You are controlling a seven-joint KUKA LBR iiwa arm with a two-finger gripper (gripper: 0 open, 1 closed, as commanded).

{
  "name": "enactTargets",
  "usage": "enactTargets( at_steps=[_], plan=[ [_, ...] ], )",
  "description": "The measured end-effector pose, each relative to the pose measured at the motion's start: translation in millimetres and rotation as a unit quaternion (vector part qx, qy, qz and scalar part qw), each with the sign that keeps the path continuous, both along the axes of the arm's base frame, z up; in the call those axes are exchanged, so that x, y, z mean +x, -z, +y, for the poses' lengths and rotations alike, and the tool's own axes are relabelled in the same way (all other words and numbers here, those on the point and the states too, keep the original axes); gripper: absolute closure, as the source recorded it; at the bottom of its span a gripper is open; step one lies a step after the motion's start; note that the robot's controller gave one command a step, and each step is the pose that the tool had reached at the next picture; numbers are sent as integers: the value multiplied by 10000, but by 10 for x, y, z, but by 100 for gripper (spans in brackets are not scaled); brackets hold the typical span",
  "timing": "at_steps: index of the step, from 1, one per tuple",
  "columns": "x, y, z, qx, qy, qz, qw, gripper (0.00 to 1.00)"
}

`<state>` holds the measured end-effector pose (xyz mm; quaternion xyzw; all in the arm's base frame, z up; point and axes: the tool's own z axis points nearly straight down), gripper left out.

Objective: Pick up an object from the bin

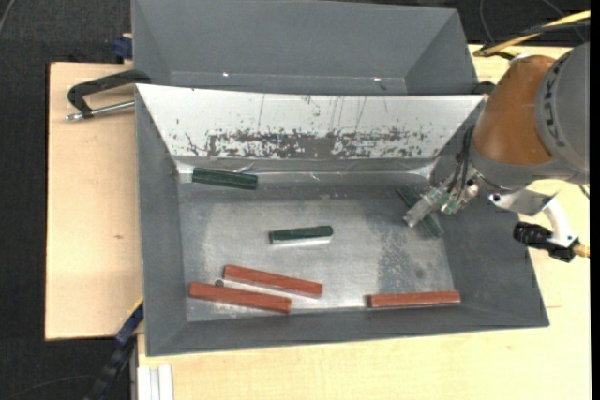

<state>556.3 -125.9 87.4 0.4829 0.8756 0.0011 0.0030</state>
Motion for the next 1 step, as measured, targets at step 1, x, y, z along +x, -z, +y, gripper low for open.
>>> enactTargets(
  at_steps=[1],
  plan=[
    [12,-39,3,0,-10,5,10000,100]
  ],
)
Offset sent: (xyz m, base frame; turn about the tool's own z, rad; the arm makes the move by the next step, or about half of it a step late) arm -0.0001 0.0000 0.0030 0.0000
